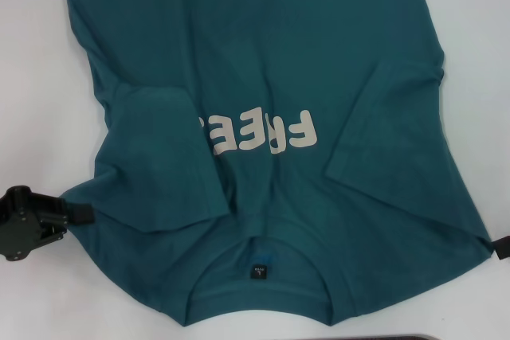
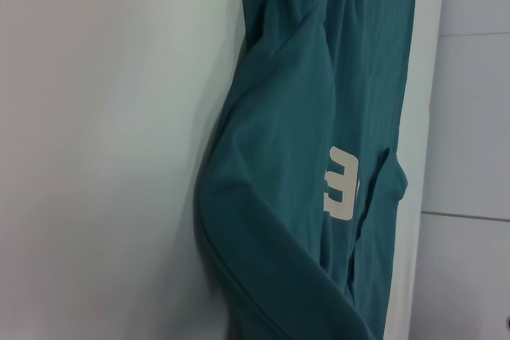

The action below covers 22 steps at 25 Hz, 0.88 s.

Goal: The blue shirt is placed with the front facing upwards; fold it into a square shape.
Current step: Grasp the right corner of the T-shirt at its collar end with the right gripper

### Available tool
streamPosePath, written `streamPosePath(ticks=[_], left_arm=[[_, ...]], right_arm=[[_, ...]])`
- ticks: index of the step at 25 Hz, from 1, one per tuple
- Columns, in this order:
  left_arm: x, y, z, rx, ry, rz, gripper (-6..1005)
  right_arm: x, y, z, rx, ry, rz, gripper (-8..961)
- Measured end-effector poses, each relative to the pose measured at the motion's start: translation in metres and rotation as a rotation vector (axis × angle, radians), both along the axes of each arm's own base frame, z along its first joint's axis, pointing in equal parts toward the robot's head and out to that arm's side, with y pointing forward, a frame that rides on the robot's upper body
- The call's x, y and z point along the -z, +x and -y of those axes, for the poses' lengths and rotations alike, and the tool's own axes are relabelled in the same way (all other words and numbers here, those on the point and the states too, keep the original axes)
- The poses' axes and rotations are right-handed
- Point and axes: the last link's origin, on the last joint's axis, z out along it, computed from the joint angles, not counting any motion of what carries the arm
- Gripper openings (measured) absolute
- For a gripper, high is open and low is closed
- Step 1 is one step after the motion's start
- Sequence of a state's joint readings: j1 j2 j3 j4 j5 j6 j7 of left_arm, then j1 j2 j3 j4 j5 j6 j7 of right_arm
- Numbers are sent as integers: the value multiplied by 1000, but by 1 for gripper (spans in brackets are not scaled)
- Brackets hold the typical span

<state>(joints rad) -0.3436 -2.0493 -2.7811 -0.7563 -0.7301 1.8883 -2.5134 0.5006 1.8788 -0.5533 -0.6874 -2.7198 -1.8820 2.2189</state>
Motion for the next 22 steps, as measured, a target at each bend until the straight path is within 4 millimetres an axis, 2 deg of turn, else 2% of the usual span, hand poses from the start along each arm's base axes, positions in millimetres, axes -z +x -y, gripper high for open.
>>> streamPosePath(ticks=[22], left_arm=[[0, 0, 1, -3, -1, 2, 19]], right_arm=[[12, -4, -2, -7, -9, -11, 710]])
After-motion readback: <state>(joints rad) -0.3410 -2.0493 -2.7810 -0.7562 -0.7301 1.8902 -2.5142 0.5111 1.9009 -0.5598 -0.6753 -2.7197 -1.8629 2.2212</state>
